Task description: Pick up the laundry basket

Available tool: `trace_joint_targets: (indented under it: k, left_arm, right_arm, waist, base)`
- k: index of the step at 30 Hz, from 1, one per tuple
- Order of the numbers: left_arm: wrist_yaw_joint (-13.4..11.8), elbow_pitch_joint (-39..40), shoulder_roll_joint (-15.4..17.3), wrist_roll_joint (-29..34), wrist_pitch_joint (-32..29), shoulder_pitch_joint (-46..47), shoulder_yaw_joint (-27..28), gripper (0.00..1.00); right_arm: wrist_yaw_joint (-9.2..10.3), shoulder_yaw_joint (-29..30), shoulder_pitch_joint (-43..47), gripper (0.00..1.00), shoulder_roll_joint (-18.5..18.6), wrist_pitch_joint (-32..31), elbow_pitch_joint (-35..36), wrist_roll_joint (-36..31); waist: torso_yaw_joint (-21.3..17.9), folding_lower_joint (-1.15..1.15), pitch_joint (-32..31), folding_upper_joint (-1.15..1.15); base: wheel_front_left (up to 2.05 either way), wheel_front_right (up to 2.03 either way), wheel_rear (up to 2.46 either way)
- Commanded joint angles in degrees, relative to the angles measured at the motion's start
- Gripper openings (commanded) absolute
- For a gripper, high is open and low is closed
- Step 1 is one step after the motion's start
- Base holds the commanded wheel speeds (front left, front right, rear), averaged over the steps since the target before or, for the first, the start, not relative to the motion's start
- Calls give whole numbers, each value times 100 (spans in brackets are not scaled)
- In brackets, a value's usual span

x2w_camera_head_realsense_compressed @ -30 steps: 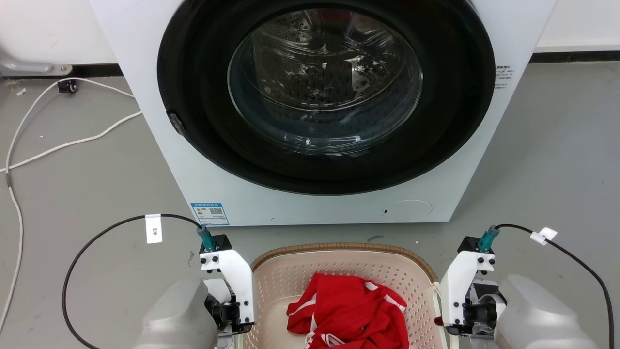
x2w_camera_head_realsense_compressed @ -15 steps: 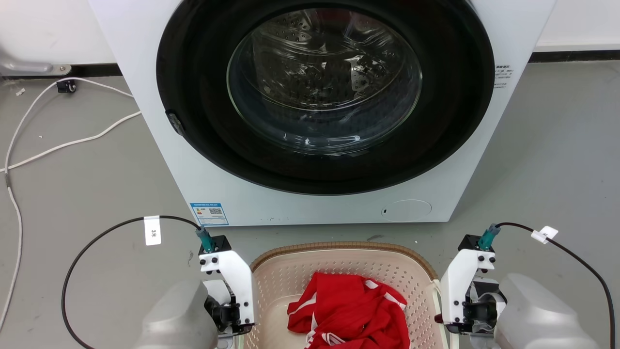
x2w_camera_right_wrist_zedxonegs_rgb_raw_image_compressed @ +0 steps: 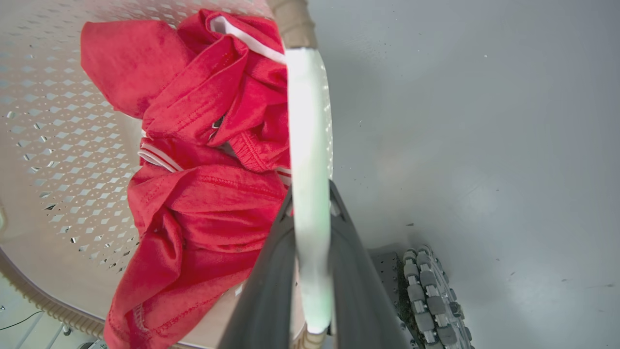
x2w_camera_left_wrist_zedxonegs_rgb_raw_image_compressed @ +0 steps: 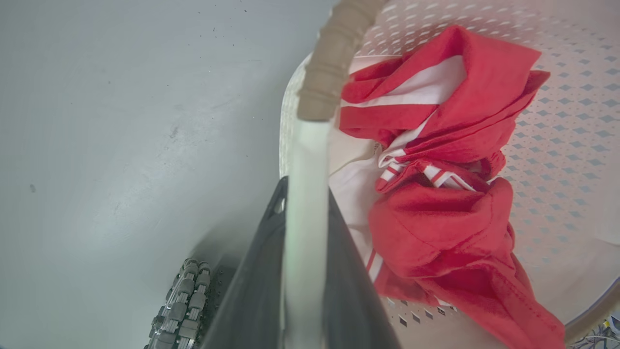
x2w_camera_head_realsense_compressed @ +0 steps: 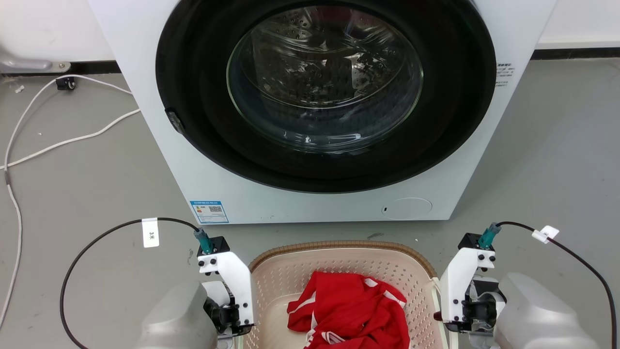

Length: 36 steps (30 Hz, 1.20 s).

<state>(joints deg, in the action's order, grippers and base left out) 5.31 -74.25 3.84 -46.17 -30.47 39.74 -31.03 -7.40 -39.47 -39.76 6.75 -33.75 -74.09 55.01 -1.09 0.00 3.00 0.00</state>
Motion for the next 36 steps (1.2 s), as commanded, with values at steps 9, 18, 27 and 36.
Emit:
trace_joint_targets:
  k: [9,18,27,36]
  left_arm:
    - [50,59,-102,-77,88,37,-17,0]
    - [25,59,-97,-110,137,74,-40,0]
    - [17,59,-80,-146,151,70,-52,0]
    - [-5,59,-82,-179,157,56,-65,0]
  right_arm:
    - [-16,5,-75,0,-132,135,36,19]
    - [-16,1,-98,0,-111,180,36,18]
    - [-16,6,-113,0,-107,163,36,44]
    - [-16,9,-91,0,-113,183,36,65]
  waist:
    - [-24,0,51,0]
    - [-44,0,104,0]
    - [-38,0,124,0]
    - [-37,0,130,0]
  base:
    - [0,0,0]
    - [0,0,0]
    - [0,0,0]
    - [0,0,0]
